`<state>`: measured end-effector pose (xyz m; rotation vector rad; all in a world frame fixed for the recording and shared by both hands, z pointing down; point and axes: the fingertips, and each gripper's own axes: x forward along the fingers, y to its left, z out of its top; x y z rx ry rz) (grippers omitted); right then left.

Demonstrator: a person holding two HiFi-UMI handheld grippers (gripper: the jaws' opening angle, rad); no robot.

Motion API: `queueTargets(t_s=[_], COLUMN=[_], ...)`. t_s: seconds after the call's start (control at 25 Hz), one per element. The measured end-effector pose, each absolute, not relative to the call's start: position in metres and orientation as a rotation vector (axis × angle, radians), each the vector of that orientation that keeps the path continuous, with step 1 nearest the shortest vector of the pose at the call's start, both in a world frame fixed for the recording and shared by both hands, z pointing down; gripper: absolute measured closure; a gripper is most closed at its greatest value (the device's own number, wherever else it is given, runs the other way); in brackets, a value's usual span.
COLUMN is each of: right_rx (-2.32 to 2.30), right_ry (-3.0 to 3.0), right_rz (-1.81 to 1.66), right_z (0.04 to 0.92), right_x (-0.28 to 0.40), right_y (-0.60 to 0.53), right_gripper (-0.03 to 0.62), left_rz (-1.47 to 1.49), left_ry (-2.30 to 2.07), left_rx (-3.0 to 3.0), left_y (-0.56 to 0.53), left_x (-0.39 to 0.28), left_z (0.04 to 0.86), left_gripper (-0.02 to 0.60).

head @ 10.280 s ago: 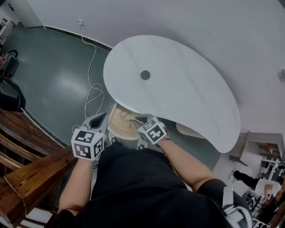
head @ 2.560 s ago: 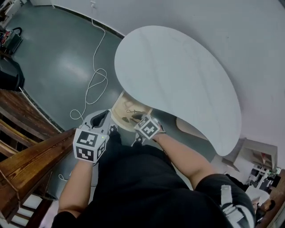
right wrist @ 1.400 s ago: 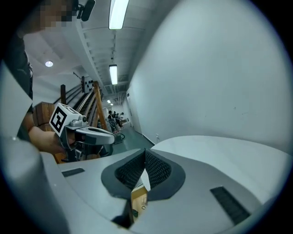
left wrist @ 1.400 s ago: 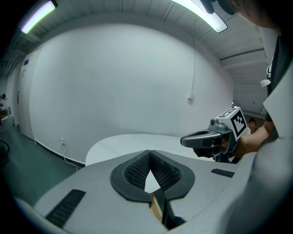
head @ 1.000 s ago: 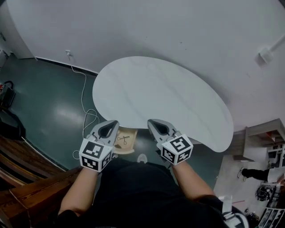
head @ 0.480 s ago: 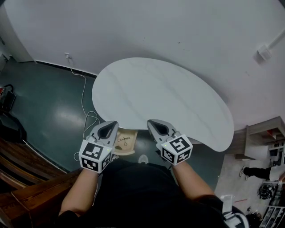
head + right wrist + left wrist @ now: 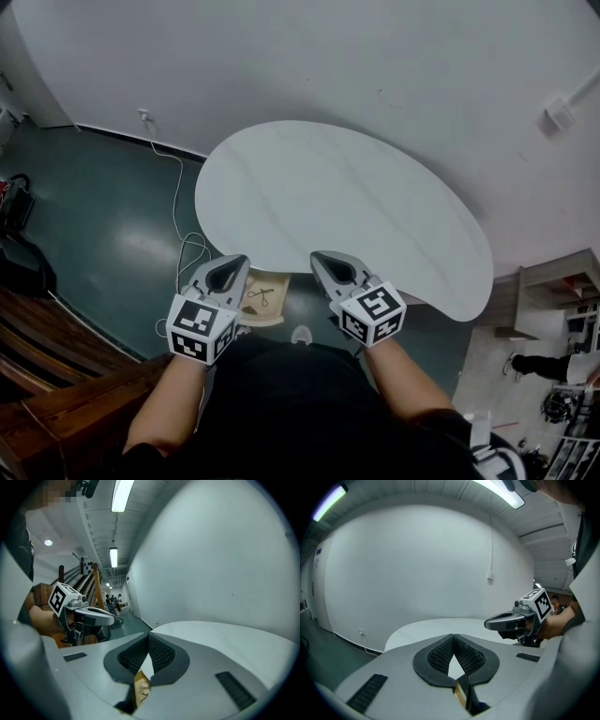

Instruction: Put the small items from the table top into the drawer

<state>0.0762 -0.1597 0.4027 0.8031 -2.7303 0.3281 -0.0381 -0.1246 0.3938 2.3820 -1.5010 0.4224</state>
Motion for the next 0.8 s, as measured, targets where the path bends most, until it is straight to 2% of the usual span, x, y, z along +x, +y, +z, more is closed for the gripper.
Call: queueTargets(t_s=[0.8], right_rx=[0.780], right_ry=[-2.727], right_rz=[0.337], right_z=[0.4064], right_x=[0.0699], right_y=[-0.1612], right_gripper=[0.586], left_rz=[0.424], left_ry=[-1.510], left_rx=[2.377], left_y=[-0.1270], left_x=[-0.0423], left_z=[0.3918], left_gripper=[0.566])
